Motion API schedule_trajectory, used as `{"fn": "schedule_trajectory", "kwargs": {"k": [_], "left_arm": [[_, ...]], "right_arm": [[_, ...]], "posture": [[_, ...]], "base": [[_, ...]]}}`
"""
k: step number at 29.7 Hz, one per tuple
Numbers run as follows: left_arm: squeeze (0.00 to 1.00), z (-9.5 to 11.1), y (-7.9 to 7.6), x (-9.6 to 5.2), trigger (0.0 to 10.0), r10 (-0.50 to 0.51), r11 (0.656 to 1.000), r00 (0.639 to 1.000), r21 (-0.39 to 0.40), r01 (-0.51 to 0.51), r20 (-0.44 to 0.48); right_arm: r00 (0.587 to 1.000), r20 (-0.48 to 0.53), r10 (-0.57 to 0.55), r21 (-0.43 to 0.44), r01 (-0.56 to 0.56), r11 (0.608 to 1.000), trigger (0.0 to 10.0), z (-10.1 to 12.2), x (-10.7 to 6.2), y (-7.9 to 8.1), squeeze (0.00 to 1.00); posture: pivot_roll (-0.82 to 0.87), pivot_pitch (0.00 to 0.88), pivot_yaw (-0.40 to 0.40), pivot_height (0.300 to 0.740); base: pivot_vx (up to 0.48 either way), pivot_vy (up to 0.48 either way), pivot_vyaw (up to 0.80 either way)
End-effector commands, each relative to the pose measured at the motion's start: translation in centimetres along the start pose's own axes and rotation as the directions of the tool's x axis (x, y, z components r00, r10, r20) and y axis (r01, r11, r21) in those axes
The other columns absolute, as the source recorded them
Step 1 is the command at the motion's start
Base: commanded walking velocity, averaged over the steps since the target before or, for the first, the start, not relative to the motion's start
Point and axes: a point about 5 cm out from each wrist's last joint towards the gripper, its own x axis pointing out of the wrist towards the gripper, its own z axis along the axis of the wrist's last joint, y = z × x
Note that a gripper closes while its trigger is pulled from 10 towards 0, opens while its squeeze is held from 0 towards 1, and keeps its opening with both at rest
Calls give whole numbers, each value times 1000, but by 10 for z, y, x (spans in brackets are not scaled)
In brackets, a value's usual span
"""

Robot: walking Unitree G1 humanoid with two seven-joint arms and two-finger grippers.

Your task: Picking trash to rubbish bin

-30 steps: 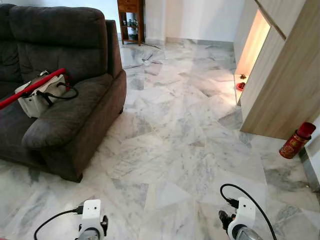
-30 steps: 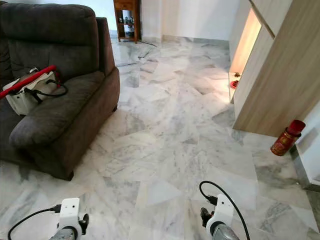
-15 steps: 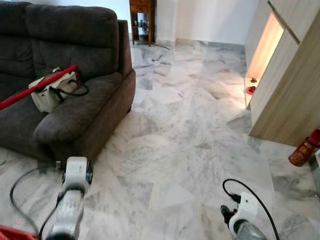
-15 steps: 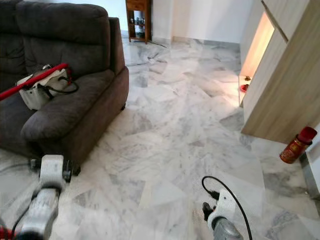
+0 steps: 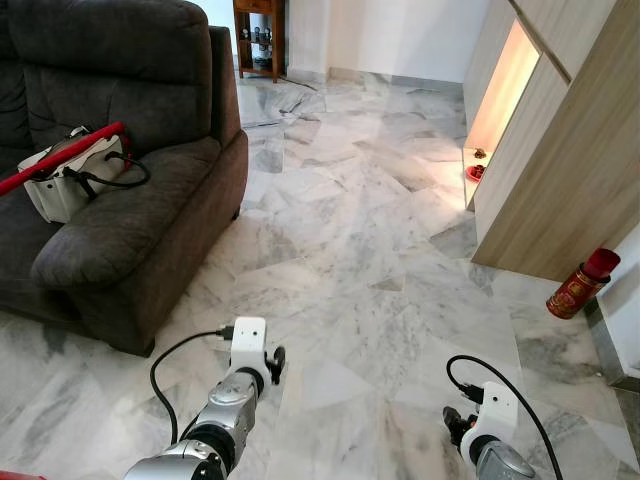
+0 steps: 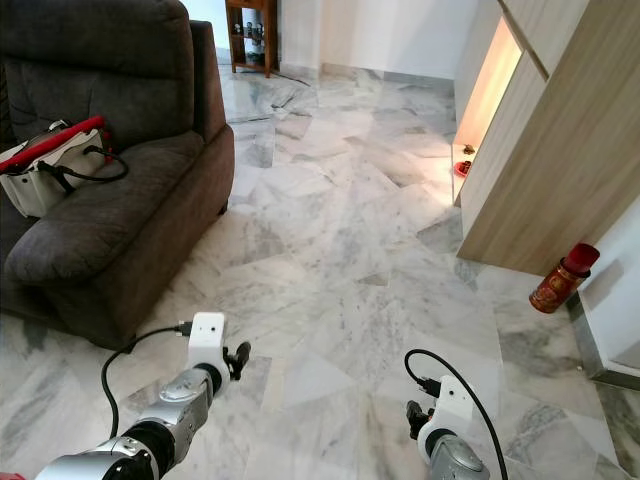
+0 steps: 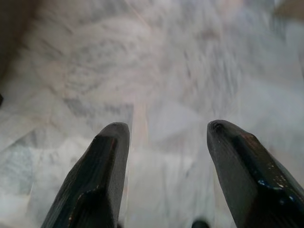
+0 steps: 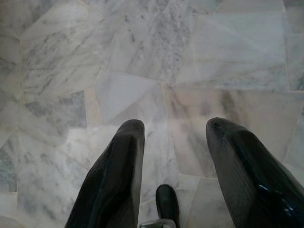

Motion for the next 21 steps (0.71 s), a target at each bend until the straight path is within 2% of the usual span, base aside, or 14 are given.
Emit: {"fn": "schedule_trajectory", "kwargs": {"k": [1, 2, 4, 6, 7, 10, 11, 13, 16, 21], "left_arm": [[0, -28, -2, -6, 10000, -25, 997, 992, 68, 33, -123], [0, -33, 1, -8, 10000, -13, 996, 990, 84, 25, -143], [0, -57, 14, -17, 10000, 33, 998, 974, 60, -20, -223], [0, -61, 17, -20, 10000, 41, 998, 970, 62, -27, -240], [0, -75, 26, -27, 10000, 68, 994, 956, 104, -39, -286], [0, -82, 33, -31, 10000, 89, 991, 949, 118, -56, -301], [0, -82, 33, -31, 10000, 90, 991, 950, 118, -56, -301], [0, -82, 53, -36, 10000, 200, 979, 945, 87, -184, -260], [0, -76, 66, -38, 10000, 295, 955, 934, 26, -296, -200], [0, -67, 68, -36, 10000, 336, 942, 931, 18, -337, -141]], "right_arm": [[1000, 25, -2, -14, 2, 1000, 10000, 9, 1, -2, 0], [1000, 25, -2, -14, 2, 1000, 10000, 9, 1, -2, 0], [1000, 24, -2, -15, 2, 1000, 10000, 8, 0, -2, 0], [1000, 23, -2, -14, 2, 1000, 10000, 8, 0, -2, 0], [1000, 22, 2, -15, -2, 1000, 10000, 6, 1, 0, 0], [1000, 21, 6, -15, -6, 1000, 10000, 6, 1, 2, 0], [1000, 21, 6, -15, -6, 1000, 10000, 6, 1, 2, 0], [1000, 24, 6, -11, -6, 1000, 10000, 5, 1, 2, 0], [1000, 25, 0, -13, 1, 1000, 10000, 5, 0, 0, 0], [1000, 26, -8, -31, 9, 999, 10000, 5, 0, -1, 0]], "posture": [[-34, 0, -94, 740], [-34, 0, -94, 740], [-37, 0, -90, 740], [-37, 0, -90, 740], [-31, 0, -82, 740], [-31, 0, -82, 740], [-31, 0, -82, 740], [-27, 0, -75, 740], [-21, 0, -75, 740], [-19, 0, -77, 740]], "base": [[0, 0, 0], [0, 0, 0], [0, 0, 0], [0, 0, 0], [0, 0, 0], [0, 0, 0], [0, 0, 0], [0, 0, 0], [0, 0, 0], [0, 0, 0]]}}
